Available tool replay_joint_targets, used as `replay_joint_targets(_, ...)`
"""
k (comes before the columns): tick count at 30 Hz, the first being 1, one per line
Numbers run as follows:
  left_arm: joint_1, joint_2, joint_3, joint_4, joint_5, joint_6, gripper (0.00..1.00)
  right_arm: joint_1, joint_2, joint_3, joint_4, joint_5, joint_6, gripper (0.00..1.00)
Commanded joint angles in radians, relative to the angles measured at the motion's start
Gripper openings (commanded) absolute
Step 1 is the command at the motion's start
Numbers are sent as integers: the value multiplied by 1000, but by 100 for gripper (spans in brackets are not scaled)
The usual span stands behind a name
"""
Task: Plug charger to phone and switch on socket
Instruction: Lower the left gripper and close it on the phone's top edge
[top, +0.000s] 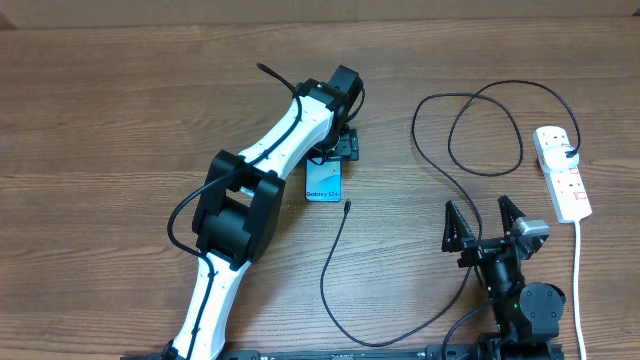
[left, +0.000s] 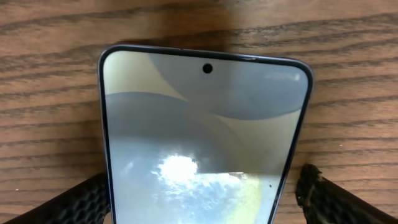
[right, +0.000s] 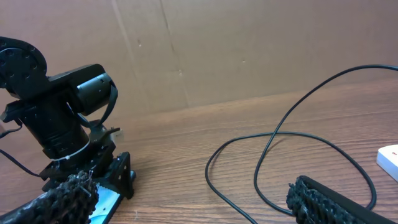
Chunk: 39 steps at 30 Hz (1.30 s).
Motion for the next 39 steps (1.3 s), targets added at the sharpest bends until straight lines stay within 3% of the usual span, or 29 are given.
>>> replay_joint_targets(1,4,46,-45,0,-18,75,89,6,-9,-10,2,5,-2,100)
replay_joint_targets(4,5,46,-45,-12,-19,119,87,6,-9,-10,2,5,-2,100)
replay_joint_targets(10,6,46,-45,-46,-17,130,100,6,-9,-10,2,5,-2,100)
replay_joint_targets(16,6,46,-45,-52,36,224,100,6,-9,-10,2,5,-2,100)
replay_joint_targets(21,6,46,-45,-50,50,220,100,6,-9,-10,2,5,-2,100)
replay_joint_targets(27,6,46,-45,-43,50,215,81,6,-9,-10,2,5,-2,100)
replay_joint_targets(33,6,46,-45,-42,50,194,70,6,-9,-10,2,5,-2,100)
replay_joint_targets(39,6,46,-45,-51,50,181,84,6,-9,-10,2,5,-2,100)
